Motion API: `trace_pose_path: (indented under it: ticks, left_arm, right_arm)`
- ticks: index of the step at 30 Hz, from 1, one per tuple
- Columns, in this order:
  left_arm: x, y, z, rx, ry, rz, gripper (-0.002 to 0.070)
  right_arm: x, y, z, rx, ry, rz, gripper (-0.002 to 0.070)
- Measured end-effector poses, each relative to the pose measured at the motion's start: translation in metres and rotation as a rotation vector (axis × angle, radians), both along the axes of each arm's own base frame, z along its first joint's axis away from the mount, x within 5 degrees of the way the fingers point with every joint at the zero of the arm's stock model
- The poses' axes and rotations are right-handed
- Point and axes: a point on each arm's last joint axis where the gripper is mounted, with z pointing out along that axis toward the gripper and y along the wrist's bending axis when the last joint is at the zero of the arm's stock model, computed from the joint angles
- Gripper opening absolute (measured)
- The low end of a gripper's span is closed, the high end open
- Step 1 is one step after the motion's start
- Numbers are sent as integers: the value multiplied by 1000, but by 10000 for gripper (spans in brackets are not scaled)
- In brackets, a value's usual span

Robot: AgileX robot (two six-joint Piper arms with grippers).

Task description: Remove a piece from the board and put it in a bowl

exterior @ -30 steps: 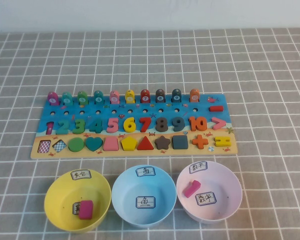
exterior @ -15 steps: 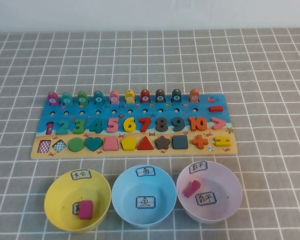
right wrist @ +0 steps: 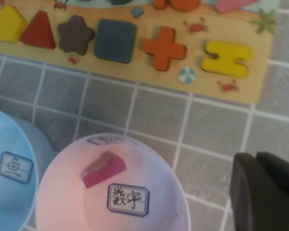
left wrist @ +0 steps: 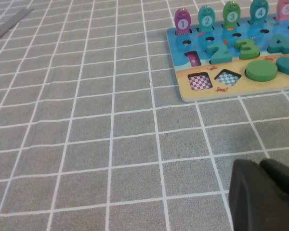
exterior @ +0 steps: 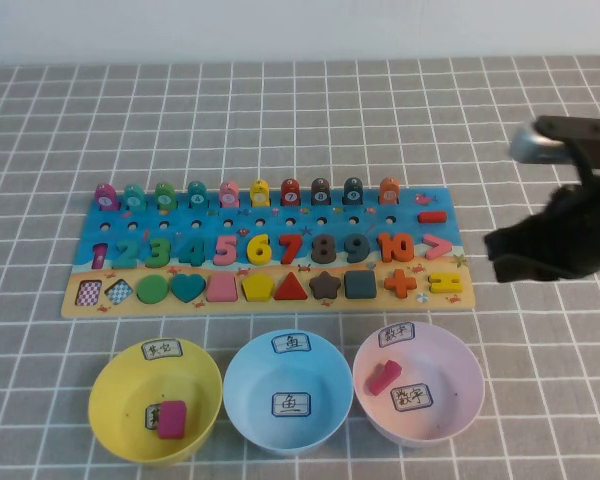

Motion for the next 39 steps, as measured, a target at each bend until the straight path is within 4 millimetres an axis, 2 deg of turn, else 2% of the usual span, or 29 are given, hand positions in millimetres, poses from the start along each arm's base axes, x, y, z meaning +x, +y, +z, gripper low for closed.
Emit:
trace_pose_path:
  ticks: [5,14,19,28,32,39]
  left_arm:
    - [0,0,0,0,0,0,-3]
    - [0,0,0,0,0,0,-3]
    - [0,0,0,0,0,0,-3]
    - [0,0,0,0,0,0,-3]
    - [0,0,0,0,0,0,-3]
    - [0,0,0,0,0,0,-3]
  right_arm:
    - [31,20,-7,-88,9,211,-18]
    - [75,34,-15,-158,64,354,-18]
    - [85,36,-17,-203,24,486,-18]
    - [91,37,-32,-340,-145,959,-6]
    - [94,38,-40,-362,-176,1054,58]
    - [105,38,-59,-399,-186,1076,283]
